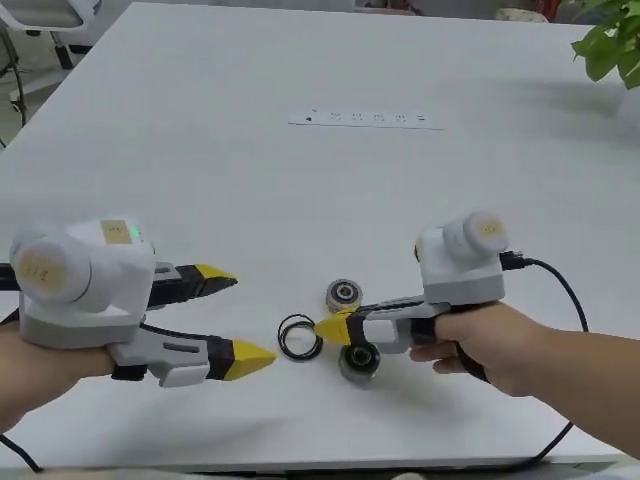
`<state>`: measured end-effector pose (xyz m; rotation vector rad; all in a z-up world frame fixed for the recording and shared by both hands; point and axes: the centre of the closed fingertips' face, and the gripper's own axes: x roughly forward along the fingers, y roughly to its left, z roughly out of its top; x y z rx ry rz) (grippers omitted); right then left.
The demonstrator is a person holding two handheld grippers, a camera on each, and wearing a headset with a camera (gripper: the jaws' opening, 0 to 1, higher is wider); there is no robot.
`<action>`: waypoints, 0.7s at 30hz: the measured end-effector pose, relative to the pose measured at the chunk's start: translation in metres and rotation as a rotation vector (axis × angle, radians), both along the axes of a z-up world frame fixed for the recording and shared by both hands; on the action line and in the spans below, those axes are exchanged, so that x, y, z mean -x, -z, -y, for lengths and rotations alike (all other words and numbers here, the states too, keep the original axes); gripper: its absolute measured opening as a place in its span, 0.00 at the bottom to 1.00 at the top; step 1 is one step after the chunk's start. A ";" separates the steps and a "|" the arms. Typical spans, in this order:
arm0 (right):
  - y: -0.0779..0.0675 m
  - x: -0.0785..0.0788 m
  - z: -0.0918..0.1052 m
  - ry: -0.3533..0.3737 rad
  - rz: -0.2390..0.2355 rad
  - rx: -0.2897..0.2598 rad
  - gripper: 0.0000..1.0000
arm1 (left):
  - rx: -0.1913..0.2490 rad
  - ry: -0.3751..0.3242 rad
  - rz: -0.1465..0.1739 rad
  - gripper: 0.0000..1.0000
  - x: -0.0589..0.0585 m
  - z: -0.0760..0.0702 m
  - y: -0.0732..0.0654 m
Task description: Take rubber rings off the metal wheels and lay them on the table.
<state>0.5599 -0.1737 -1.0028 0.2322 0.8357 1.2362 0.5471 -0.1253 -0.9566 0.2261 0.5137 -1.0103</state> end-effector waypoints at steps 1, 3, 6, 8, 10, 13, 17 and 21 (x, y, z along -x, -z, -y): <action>0.000 0.000 0.000 -0.001 0.001 0.002 0.00 | -0.001 0.000 -0.001 0.61 0.000 0.000 0.000; 0.003 0.001 0.000 -0.006 0.008 0.014 0.00 | -0.003 -0.001 -0.002 0.61 0.001 -0.001 0.001; 0.005 0.001 0.002 -0.011 0.028 0.036 0.00 | -0.003 -0.005 -0.005 0.61 0.001 -0.001 0.002; 0.006 0.000 0.003 -0.010 0.030 0.040 0.00 | -0.002 -0.004 -0.007 0.61 0.001 0.000 0.003; 0.006 -0.001 0.003 -0.011 0.045 0.047 0.02 | -0.006 -0.001 -0.007 0.61 0.002 0.000 0.004; 0.006 -0.001 0.004 -0.012 0.058 0.053 0.06 | -0.007 0.000 -0.006 0.62 0.002 0.000 0.004; 0.004 -0.002 0.006 -0.012 0.073 0.056 0.11 | -0.005 -0.004 -0.006 0.62 0.002 -0.001 0.002; -0.003 -0.005 0.009 0.001 0.090 0.042 0.18 | -0.004 -0.007 -0.008 0.62 0.002 0.000 0.002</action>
